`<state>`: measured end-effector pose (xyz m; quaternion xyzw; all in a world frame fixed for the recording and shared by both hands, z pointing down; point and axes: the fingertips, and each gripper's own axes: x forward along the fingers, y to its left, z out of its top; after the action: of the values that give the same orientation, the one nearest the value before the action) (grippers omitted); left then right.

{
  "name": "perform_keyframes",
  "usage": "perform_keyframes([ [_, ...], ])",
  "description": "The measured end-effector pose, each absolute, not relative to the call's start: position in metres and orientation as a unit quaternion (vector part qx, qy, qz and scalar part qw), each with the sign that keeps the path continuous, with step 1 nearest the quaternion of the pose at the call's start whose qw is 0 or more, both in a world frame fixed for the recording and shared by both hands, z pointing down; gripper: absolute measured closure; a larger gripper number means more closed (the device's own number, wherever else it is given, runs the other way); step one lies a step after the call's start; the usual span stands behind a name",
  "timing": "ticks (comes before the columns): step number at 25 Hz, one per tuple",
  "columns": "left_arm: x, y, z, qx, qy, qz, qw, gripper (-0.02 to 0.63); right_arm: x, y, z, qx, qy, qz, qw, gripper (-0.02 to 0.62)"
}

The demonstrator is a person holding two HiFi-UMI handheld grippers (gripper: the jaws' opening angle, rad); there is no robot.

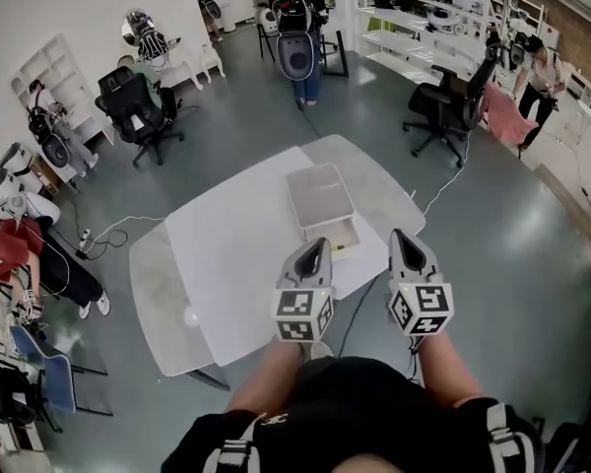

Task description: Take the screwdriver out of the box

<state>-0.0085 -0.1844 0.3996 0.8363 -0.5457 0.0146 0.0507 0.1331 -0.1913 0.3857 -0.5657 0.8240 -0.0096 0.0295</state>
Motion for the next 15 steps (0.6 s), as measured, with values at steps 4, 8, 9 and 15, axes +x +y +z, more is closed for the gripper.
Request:
perform_keyframes([
  [4,-0.033,-0.231,0.4,0.831,-0.553,0.017,0.059,0.601,0.108,-0.241,0.384,-0.555,0.831,-0.014,0.022,0.583],
  [8,-0.063,-0.267,0.402,0.828,-0.557,0.017,0.065,0.601,0.076,-0.283,0.39,-0.544,0.839,-0.018,0.009,0.583],
  [9,-0.07,-0.275,0.404,0.827,-0.558,0.016,0.066,0.601,0.069,-0.293,0.393,-0.541,0.841,-0.018,0.004,0.583],
  [15,-0.104,-0.316,0.421,0.811,-0.577,0.022,0.093,0.601,0.037,-0.339,0.411,-0.518,0.855,-0.028,-0.029,0.583],
])
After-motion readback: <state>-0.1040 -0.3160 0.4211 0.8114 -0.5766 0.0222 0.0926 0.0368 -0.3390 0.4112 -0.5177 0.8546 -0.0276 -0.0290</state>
